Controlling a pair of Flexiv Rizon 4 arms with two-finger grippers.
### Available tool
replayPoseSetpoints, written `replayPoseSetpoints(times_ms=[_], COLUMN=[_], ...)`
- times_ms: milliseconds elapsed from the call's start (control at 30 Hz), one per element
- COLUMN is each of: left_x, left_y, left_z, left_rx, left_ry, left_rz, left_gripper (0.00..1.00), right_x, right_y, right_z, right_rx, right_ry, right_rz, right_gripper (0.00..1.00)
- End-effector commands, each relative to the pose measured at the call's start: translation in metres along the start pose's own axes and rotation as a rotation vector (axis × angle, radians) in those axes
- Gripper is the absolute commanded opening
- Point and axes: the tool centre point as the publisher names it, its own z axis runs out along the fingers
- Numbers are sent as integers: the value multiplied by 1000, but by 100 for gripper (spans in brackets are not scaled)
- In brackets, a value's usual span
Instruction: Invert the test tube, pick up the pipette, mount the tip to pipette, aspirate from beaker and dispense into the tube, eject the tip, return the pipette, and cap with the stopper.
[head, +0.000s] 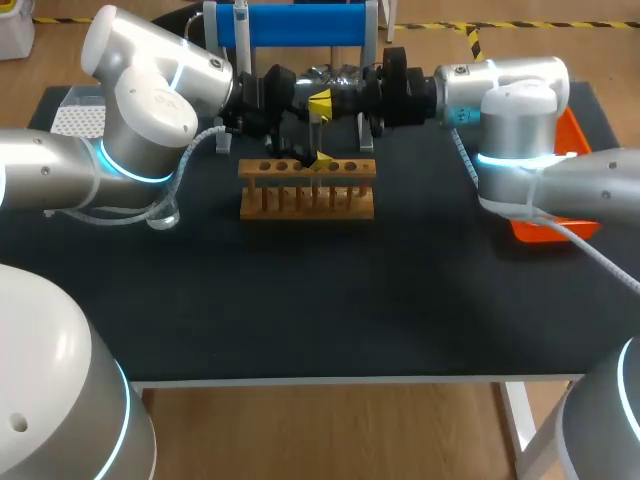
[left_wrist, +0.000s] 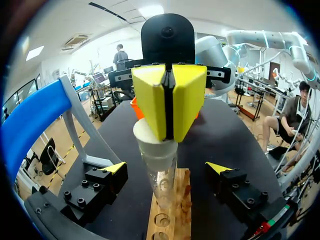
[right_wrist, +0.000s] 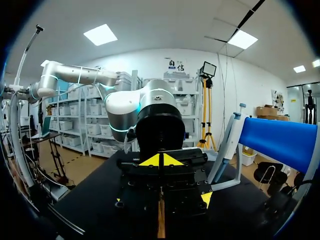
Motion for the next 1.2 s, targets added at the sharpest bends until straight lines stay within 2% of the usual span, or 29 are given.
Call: replayPoseSetpoints(times_ms=[33,267,500,700,733,800,833,867,900,1200], left_x=[0,0,0,0,0,0,0,0,0,0], left_y=[0,0,0,0,0,0,0,0,0,0], left_z=[0,0,0,0,0,0,0,0,0,0], left_rx=[0,0,0,0,0,0,0,0,0,0], left_ry=[1,1,1,1,1,1,1,1,1,1], left_rz=[1,1,1,1,1,1,1,1,1,1], left_gripper=[100,100,100,100,100,100,100,100,100,100], right_x=[-5,-6,-8,-3,-1,3,4,5,6,9], right_y=[-10,-14,10,31,34,39,40,41,42,33], right_z=[2,2,-5,-22,-26,-35,-40,-46,-51,-94], right_rx=[14,26,-35,-50,-48,-34,-30,-23,-17,48], right_ry=[11,9,-4,-15,-15,-20,-23,-29,-33,-102], right_rz=[17,19,-17,-75,-86,-115,-123,-137,-147,-177], right_gripper=[0,0,0,0,7,44,72,93,100,100])
